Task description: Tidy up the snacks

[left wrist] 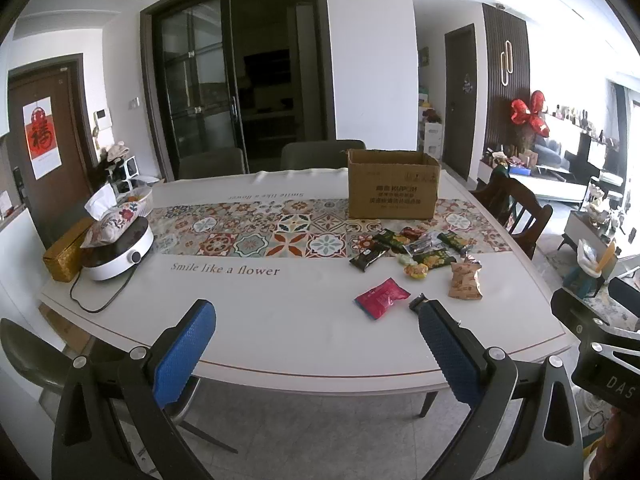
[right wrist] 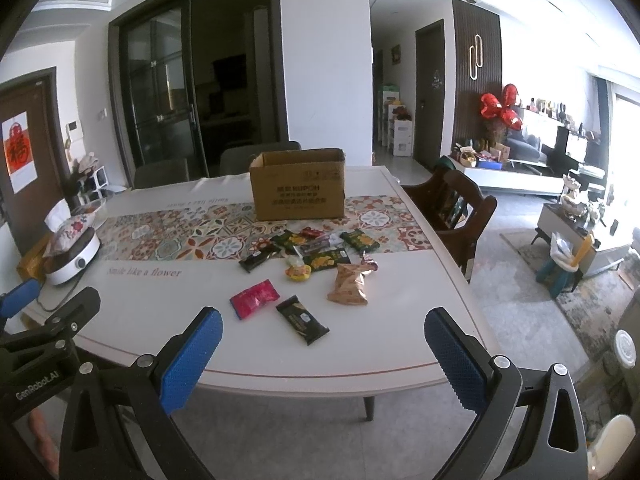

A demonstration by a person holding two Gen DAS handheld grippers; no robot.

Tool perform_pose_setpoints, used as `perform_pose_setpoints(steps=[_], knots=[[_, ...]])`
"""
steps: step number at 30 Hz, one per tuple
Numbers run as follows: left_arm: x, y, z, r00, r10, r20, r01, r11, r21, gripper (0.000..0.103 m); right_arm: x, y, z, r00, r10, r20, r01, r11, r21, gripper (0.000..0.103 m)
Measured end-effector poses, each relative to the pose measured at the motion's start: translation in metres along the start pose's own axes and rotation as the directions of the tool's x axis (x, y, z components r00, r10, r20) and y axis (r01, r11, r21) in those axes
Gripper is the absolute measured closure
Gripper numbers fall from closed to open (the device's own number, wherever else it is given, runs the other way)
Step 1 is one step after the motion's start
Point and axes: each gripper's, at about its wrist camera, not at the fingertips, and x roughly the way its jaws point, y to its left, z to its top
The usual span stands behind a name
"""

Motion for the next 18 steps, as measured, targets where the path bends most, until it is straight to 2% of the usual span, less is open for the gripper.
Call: perform_pose_setpoints(steps=[6,12,15,18], knots=[[0.009,0.005,-0.003,1.000,0.008,-0.020,-0.008,1.000,0.007,0.000,0.004,0.002,-0.005,1.000,0.000,-0.005,0.000,1.000,-0.008,0.001],[0.025,-0.013,-0.001,0.998,0.022,-0.067,-0.016,0.996,0.084,0.000,0.020,0.003,-0.014,0.999,-0.021,-0.048,0.018,0.998,-0.065,0.001],[0.036,-0.025,0.000,0.995,0.008,-0.095,0.003,0.993,0.118,0.000,0.034,0.001,-0.020,0.996,-0.011,-0.088,0.001,0.994,-0.110,0.001],[0.049,-0.038,-0.001,0.992,-0.005,-0.126,0.025,0.988,0.155,0.006,0.048,-0.005,-0.018,0.992,0.025,-0.125,-0.044,0.988,-0.145,0.001]])
